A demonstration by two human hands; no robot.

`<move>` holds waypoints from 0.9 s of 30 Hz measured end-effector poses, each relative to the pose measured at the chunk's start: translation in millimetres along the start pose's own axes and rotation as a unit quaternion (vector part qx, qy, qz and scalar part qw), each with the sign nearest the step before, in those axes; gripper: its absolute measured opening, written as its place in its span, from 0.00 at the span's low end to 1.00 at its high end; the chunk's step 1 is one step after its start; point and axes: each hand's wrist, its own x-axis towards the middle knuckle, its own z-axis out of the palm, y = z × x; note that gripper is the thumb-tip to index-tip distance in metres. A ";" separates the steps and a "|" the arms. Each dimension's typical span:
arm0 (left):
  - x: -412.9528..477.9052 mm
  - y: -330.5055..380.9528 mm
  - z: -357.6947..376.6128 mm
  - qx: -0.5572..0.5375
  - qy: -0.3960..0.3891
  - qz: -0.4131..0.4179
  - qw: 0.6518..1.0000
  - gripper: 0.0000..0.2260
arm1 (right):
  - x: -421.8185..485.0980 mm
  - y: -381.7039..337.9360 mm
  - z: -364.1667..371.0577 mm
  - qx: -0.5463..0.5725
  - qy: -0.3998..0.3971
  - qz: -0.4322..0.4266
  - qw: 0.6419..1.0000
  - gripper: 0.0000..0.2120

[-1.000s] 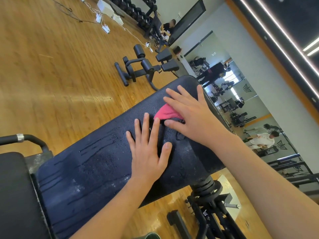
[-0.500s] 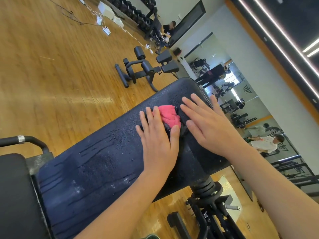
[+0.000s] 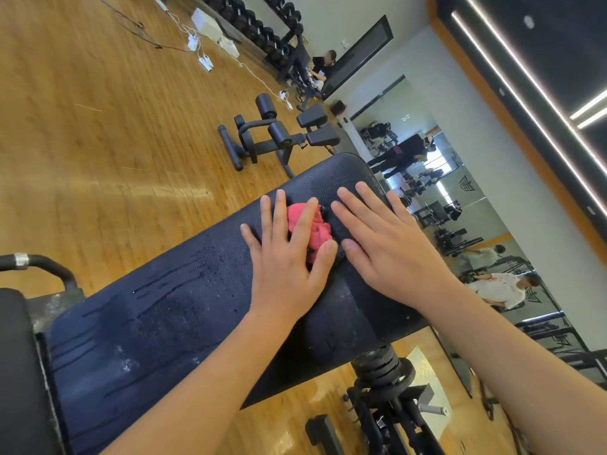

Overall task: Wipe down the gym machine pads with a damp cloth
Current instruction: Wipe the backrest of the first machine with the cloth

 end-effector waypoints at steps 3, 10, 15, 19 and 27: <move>1.7 -5.4 0.0 0.029 -0.001 0.016 0.999 0.32 | -0.5 5.5 1.2 -0.009 -0.003 -0.014 1.000 0.29; 2.1 -7.1 8.8 0.020 0.006 -0.007 1.000 0.30 | -0.3 11.8 4.3 0.016 0.005 -0.029 0.999 0.30; 1.1 -3.5 8.7 0.008 0.010 -0.017 1.000 0.28 | -1.8 15.1 4.7 0.028 -0.005 -0.013 0.999 0.30; 8.3 0.2 6.8 -0.007 0.020 -0.036 0.999 0.27 | -1.9 11.2 7.4 0.010 0.014 -0.016 1.000 0.29; 16.4 -0.9 4.5 -0.033 0.025 -0.049 0.998 0.23 | -0.8 8.1 9.2 0.002 0.030 -0.017 0.999 0.29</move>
